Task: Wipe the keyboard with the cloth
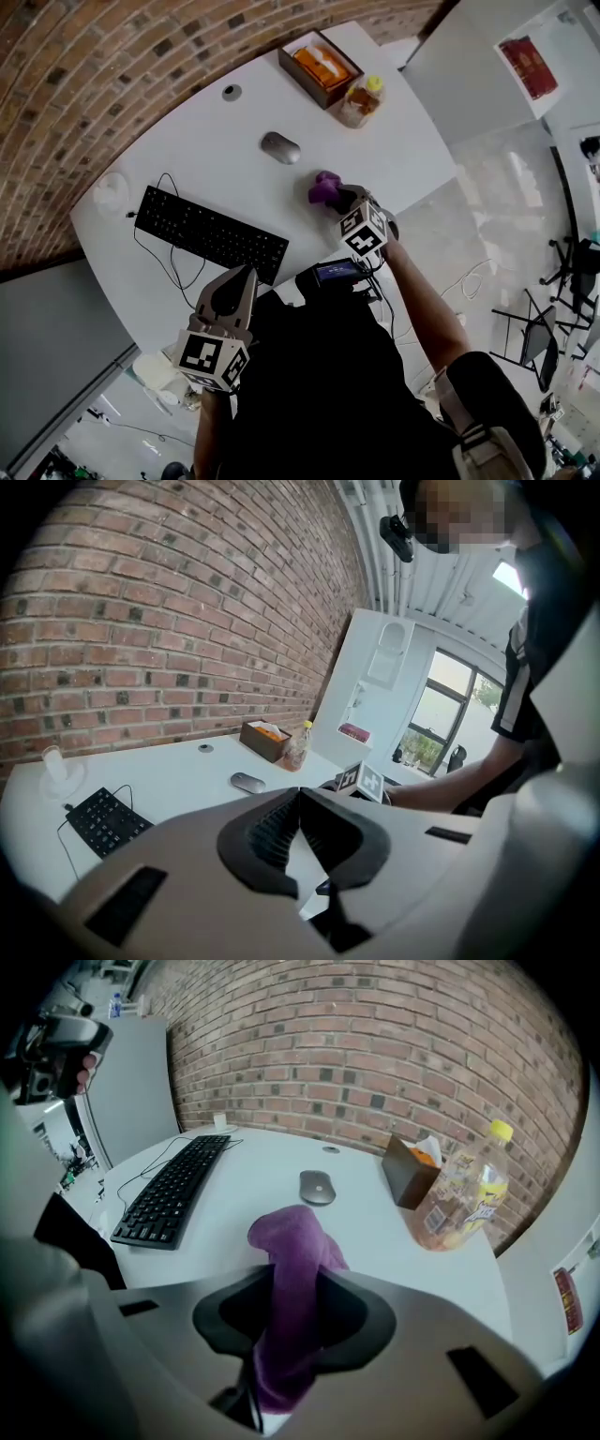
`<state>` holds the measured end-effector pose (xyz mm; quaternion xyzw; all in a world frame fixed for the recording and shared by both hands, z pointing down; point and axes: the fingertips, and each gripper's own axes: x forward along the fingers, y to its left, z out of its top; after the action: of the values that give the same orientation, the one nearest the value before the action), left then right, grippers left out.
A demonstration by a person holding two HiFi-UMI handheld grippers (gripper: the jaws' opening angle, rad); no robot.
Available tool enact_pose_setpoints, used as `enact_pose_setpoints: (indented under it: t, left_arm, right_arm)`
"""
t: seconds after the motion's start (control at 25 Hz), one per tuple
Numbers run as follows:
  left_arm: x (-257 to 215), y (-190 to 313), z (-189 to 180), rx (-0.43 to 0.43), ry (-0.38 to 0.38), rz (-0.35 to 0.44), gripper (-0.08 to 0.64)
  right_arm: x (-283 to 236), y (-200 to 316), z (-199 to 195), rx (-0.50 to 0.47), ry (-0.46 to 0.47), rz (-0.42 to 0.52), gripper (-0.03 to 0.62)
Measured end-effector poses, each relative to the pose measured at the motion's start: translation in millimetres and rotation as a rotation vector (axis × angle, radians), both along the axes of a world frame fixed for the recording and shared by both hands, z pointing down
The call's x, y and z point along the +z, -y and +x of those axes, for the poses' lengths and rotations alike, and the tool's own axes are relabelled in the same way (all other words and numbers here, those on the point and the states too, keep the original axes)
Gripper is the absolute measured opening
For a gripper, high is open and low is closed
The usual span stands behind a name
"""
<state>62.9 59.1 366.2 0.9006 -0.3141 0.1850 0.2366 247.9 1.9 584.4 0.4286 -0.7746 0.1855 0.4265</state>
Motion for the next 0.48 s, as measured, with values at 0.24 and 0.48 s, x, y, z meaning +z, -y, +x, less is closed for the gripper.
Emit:
enact_pose_setpoints:
  t: [0.24, 0.48]
  left_arm:
    - [0, 2, -3, -0.010, 0.013, 0.000, 0.014]
    - [2, 0, -13, -0.048, 0.033, -0.031, 0.014]
  right_arm:
    - [24, -7, -14, -0.030, 0.027, -0.098, 0.133]
    - [36, -10, -19, -0.052, 0.044, -0.150, 0.154]
